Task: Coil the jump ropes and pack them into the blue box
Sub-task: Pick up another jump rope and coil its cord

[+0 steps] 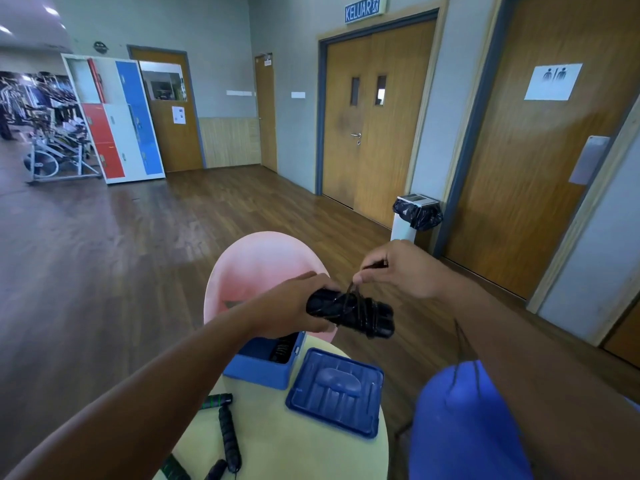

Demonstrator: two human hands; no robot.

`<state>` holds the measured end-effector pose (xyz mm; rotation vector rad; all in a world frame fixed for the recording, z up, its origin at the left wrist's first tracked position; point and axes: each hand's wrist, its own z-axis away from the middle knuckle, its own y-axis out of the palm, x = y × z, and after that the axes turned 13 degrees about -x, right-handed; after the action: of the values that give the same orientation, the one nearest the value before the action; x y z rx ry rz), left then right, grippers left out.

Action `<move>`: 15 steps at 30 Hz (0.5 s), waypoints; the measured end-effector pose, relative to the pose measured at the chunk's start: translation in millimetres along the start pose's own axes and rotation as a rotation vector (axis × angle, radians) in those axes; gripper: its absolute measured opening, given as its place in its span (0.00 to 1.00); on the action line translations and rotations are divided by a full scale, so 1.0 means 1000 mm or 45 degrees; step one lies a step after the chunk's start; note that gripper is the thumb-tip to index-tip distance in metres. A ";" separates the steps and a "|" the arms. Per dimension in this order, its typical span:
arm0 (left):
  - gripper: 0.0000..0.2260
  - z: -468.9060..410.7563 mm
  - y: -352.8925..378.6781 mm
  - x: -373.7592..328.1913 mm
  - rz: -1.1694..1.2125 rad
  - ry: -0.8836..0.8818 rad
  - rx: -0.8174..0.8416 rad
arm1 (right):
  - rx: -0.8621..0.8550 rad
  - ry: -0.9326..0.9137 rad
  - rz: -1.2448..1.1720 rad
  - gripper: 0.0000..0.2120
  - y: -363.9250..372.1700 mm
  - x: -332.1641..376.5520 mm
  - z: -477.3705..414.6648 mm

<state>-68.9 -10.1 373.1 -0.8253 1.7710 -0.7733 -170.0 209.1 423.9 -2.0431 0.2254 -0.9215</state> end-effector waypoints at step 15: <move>0.14 0.005 -0.002 -0.009 1.018 -0.252 -0.270 | -0.081 0.720 -1.314 0.13 0.085 -0.031 0.033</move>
<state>-61.3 -5.1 377.9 -0.2506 1.8077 0.0228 -154.9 192.9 330.3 -1.8584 -0.5748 -2.1280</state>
